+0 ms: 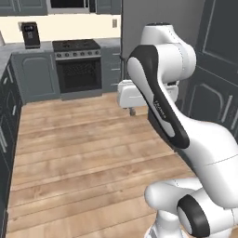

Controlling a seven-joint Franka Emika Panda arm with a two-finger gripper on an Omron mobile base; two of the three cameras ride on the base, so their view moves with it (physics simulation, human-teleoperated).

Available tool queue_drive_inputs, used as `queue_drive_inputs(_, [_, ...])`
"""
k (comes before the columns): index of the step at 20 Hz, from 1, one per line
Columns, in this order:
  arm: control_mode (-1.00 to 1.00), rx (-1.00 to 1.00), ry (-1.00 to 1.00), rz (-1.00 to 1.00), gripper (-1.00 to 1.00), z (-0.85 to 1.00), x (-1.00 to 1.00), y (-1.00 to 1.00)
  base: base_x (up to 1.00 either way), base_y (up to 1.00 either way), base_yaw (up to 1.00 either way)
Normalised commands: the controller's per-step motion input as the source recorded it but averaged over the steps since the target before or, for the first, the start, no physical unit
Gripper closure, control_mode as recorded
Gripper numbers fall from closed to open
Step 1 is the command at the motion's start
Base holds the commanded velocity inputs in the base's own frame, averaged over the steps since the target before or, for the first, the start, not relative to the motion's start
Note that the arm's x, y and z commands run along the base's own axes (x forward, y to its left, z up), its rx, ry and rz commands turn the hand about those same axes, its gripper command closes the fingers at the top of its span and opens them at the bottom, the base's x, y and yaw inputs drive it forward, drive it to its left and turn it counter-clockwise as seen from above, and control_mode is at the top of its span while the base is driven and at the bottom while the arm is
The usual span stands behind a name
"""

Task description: There is a bowl on the dining counter. Grab a lemon wedge from the fridge and place it in the bowl. Then get the liquor bottle and glass cup from the cabinet and place them next to the bowl.

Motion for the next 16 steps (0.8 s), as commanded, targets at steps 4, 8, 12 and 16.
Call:
queue_drive_inputs(4, [1.0,0.0,0.0,0.0,-1.0,0.0,0.0,0.0,1.0,0.0,0.0])
queue_drive_inputs(8, [1.0,0.0,0.0,0.0,-1.0,0.0,0.0,0.0,1.0,0.08,0.0])
queue_drive_inputs(12, [1.0,0.0,0.0,0.0,-1.0,0.0,0.0,0.0,1.0,0.2,-0.03])
queue_drive_inputs(16, [1.0,0.0,0.0,0.0,-1.0,0.0,0.0,0.0,1.0,0.29,-0.1])
